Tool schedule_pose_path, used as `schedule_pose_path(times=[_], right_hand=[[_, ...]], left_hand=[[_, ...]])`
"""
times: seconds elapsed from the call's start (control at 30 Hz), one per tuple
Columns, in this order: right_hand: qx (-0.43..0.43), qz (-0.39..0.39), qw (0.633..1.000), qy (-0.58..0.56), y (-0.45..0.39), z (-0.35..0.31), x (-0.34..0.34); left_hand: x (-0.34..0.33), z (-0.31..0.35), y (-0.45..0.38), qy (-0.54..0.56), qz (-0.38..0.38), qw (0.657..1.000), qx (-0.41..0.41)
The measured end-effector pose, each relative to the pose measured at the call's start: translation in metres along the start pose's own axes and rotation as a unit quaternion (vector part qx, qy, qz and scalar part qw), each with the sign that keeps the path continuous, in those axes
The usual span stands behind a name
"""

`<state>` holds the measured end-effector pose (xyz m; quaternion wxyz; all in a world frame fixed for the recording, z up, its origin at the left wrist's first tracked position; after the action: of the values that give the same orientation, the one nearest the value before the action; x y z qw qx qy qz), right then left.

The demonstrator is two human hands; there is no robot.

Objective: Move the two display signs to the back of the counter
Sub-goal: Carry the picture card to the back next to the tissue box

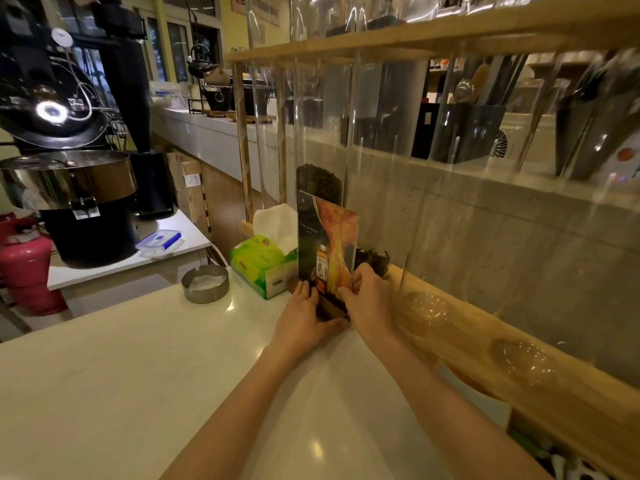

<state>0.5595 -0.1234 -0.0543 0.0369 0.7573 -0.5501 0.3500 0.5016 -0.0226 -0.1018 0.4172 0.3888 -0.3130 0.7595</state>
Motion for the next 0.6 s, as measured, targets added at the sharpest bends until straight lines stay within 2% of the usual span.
schedule_pose_path(times=[0.2,0.33,0.47,0.6], right_hand=[[-0.017,-0.027,0.999,-0.023,0.003,0.000,0.003],[-0.031,0.002,0.997,-0.077,0.011,-0.009,0.015],[-0.022,0.043,0.996,-0.078,0.028,-0.027,0.027],[0.014,0.006,0.996,-0.088,0.051,-0.053,0.018]], left_hand=[[0.003,0.006,0.008,-0.016,-0.005,1.000,0.014],[0.018,0.011,0.018,-0.001,-0.009,1.000,0.015],[0.049,0.015,0.042,0.060,0.009,0.998,0.012],[0.090,0.018,0.084,0.157,0.068,0.985,-0.007]])
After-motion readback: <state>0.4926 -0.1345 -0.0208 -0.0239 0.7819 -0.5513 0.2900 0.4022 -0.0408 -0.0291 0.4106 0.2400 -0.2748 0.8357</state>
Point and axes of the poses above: each hand's wrist, its own y-axis away from the middle knuckle, its own x-axis out of the back of the hand, z = x × y, the point moved 5 cm from there along -y, towards the middle knuckle, and after that the axes turned 3 degrees about -x, right-handed, at the moved point
